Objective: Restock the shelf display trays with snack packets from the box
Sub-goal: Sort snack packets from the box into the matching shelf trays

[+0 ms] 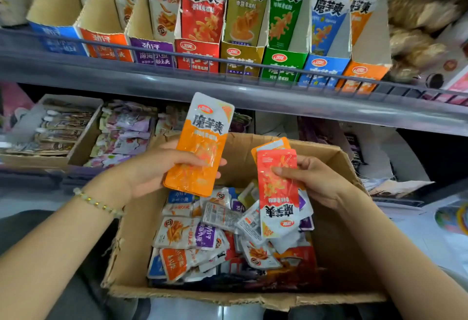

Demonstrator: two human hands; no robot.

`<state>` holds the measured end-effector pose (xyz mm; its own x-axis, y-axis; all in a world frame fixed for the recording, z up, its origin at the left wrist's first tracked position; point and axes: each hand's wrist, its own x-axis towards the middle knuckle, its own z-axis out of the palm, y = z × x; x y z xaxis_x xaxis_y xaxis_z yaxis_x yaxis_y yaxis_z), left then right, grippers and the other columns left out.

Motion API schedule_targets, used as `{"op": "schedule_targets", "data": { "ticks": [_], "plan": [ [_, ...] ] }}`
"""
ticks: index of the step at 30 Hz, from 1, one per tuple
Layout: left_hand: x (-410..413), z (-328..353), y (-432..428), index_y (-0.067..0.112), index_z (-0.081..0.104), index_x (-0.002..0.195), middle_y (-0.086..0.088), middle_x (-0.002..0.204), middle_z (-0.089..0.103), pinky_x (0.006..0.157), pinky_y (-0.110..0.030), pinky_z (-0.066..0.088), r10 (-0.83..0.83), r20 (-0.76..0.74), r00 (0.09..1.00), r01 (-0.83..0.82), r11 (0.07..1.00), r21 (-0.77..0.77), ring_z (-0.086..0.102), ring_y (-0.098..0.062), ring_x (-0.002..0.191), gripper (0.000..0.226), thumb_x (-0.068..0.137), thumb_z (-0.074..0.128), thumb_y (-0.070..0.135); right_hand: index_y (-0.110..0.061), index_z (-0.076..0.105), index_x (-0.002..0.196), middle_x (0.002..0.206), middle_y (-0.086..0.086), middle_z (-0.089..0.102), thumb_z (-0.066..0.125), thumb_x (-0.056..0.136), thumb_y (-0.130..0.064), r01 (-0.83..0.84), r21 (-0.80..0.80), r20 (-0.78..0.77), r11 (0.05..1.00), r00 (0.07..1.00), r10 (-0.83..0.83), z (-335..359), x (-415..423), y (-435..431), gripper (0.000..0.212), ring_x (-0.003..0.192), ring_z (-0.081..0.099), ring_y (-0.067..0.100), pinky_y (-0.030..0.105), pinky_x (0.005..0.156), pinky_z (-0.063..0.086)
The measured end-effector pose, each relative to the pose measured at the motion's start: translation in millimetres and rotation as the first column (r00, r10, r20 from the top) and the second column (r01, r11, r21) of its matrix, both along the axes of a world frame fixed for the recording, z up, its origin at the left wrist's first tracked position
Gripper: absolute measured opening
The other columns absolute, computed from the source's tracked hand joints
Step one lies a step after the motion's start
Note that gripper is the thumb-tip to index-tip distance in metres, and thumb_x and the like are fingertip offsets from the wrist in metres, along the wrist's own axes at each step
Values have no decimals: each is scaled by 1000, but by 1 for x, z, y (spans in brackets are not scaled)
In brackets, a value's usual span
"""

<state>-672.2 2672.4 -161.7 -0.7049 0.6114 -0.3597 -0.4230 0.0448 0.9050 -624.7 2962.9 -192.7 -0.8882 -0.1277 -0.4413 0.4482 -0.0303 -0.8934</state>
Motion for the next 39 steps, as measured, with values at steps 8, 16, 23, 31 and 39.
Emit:
{"op": "schedule_targets", "data": {
  "ticks": [8,16,23,31,39],
  "plan": [
    [17,-13,36,28,60,110,13,92,74,70,-21,56,67,-296,953,-116,982,-148,70,-10,87,32,79,62,39,-5,55,125,107,15,70,67,73,11,-197,-126,-51,972,980,192,1,6,-27,57,90,70,23,35,78,58],
    [14,-8,35,26,63,108,13,97,73,72,-20,55,294,-363,884,-325,945,-25,69,-4,89,39,70,73,26,-16,53,121,113,4,68,79,73,-21,-75,120,-138,990,986,91,5,6,-29,55,93,68,12,24,84,52],
    [17,-6,39,23,59,118,6,106,73,73,-25,57,474,-148,868,-454,878,153,69,-13,99,44,75,66,27,-10,65,108,103,9,73,68,72,-14,109,-298,9,948,994,-112,6,5,-38,36,90,70,16,26,80,58],
    [17,2,39,16,54,127,-4,107,72,89,-44,55,351,22,936,-352,932,91,69,-24,99,48,92,44,46,-12,67,106,99,9,73,68,80,-33,416,-203,-160,887,879,-449,24,-8,-10,34,87,67,22,41,85,56],
    [42,-4,75,43,36,135,29,131,42,101,-14,30,70,-131,989,-84,991,-103,45,10,118,39,97,31,48,-9,65,94,58,-2,63,44,99,-35,288,324,-529,901,845,-79,15,-1,-65,34,50,58,9,21,48,45]
  ]
}}
